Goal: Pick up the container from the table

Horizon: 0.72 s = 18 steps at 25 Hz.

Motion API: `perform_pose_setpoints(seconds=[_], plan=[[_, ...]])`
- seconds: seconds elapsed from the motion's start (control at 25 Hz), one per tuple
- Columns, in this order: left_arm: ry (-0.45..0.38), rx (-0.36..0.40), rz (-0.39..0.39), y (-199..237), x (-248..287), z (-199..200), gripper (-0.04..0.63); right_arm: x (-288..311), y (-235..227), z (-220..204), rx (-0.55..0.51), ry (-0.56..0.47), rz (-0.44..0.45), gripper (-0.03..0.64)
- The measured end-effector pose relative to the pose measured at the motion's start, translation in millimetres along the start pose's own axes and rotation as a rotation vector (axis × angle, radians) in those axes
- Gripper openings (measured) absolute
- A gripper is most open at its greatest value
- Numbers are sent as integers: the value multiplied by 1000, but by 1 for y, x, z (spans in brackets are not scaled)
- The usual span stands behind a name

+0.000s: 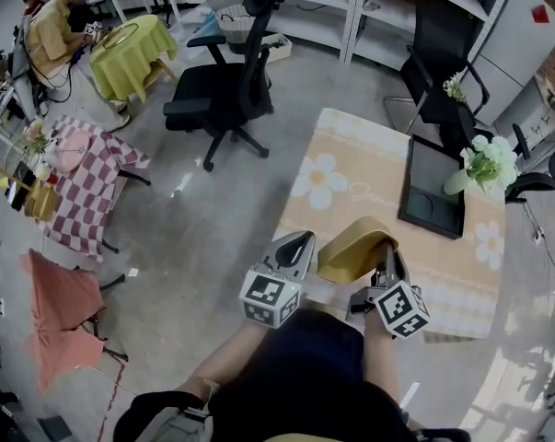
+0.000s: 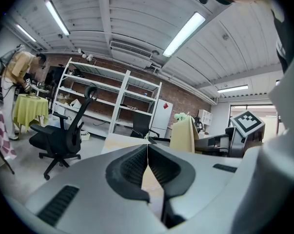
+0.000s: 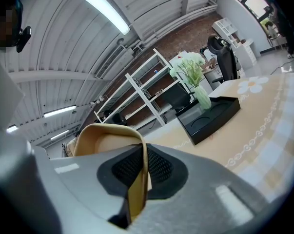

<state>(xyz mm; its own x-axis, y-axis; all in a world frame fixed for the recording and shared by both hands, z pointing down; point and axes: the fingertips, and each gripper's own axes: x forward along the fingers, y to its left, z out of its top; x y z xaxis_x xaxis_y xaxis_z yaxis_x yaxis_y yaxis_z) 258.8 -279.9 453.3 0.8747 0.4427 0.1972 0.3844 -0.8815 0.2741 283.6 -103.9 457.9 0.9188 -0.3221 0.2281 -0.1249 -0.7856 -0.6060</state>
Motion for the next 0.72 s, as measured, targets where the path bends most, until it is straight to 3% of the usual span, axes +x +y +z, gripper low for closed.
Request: perform_pose_setpoints(seconds=[0.72], plan=[[10,6,-1,1,-10,-7,10,-8,3,-7,-8,-3,1,11]])
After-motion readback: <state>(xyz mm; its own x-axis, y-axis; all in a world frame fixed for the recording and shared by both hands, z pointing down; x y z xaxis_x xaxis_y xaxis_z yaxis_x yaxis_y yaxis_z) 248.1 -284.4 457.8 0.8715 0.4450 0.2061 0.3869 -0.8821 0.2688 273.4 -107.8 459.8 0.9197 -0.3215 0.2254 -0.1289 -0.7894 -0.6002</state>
